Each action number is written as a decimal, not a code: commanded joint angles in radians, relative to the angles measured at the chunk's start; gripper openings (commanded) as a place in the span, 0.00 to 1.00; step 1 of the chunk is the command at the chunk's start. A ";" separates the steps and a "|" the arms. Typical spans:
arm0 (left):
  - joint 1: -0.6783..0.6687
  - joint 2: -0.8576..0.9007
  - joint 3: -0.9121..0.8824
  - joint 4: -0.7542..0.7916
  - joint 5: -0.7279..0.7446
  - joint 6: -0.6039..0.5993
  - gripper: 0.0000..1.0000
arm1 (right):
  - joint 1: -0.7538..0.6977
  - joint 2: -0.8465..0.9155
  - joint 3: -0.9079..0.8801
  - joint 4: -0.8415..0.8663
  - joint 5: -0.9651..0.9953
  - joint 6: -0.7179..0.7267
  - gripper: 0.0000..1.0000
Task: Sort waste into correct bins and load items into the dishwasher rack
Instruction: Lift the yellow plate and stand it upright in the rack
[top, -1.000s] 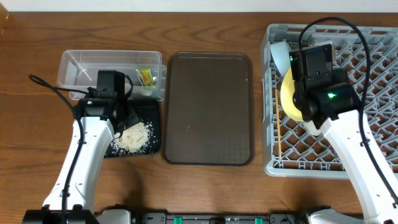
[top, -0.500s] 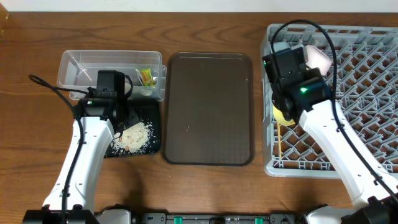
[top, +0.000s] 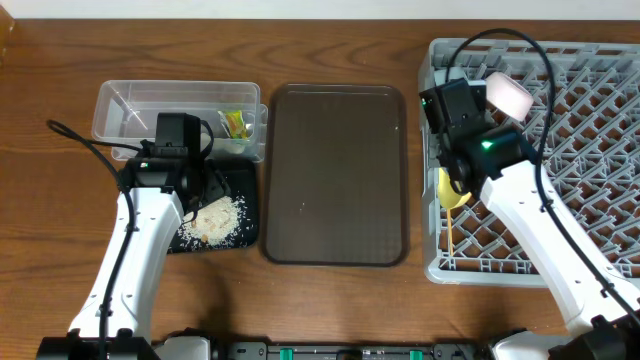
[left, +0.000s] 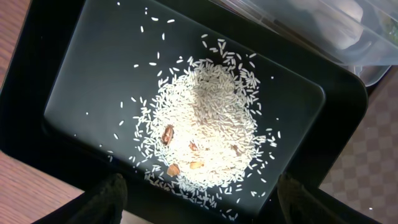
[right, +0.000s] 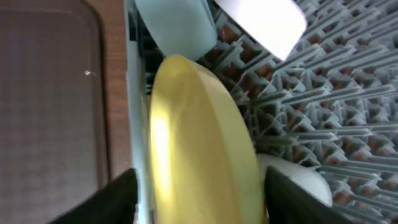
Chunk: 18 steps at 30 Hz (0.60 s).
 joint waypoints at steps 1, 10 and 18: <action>0.004 -0.008 0.008 0.000 -0.005 0.029 0.81 | -0.044 -0.029 -0.002 0.018 -0.117 0.103 0.66; 0.004 -0.008 0.008 -0.024 0.001 0.047 0.85 | -0.247 -0.050 -0.002 -0.027 -0.480 -0.012 0.78; 0.004 -0.008 0.008 -0.092 0.024 0.080 0.85 | -0.277 -0.058 -0.033 -0.087 -0.551 -0.086 0.82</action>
